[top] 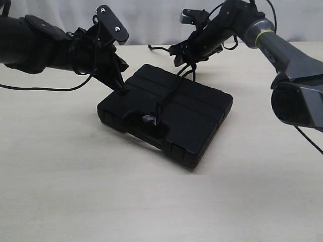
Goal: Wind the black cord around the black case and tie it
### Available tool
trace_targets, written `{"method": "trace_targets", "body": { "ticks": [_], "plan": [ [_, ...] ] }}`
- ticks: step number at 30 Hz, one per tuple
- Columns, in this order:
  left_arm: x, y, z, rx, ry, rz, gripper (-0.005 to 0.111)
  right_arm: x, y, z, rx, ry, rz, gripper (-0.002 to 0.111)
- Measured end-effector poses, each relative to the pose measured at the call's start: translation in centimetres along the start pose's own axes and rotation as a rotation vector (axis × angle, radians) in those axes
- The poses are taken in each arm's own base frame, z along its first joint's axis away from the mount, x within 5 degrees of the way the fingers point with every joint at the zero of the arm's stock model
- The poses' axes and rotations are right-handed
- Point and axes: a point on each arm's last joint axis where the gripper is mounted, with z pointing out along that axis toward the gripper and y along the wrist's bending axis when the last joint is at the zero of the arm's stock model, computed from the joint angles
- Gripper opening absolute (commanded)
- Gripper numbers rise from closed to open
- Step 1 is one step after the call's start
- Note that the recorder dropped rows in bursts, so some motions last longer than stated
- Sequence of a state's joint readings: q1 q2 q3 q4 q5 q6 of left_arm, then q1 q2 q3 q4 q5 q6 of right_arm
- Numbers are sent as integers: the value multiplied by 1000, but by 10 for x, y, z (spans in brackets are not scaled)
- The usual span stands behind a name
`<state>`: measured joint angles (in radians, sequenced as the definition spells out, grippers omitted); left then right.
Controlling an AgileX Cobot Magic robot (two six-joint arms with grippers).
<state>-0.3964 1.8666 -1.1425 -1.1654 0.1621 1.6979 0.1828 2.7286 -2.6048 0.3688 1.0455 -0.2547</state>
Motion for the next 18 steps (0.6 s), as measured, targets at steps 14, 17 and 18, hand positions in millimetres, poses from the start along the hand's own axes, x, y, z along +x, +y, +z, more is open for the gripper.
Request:
{"method": "trace_targets", "body": {
  "ticks": [14, 17, 18],
  "plan": [
    [-1, -9, 0, 95, -12, -4, 0, -13, 16, -36, -19, 0, -76, 4],
    [-2, -17, -2, 183, -27, 28, 0, -18, 19, -53, -22, -2, -85, 4],
    [-3, -20, -3, 219, -33, 41, 0, -20, 20, -60, -20, -7, -89, 4]
  ]
}}
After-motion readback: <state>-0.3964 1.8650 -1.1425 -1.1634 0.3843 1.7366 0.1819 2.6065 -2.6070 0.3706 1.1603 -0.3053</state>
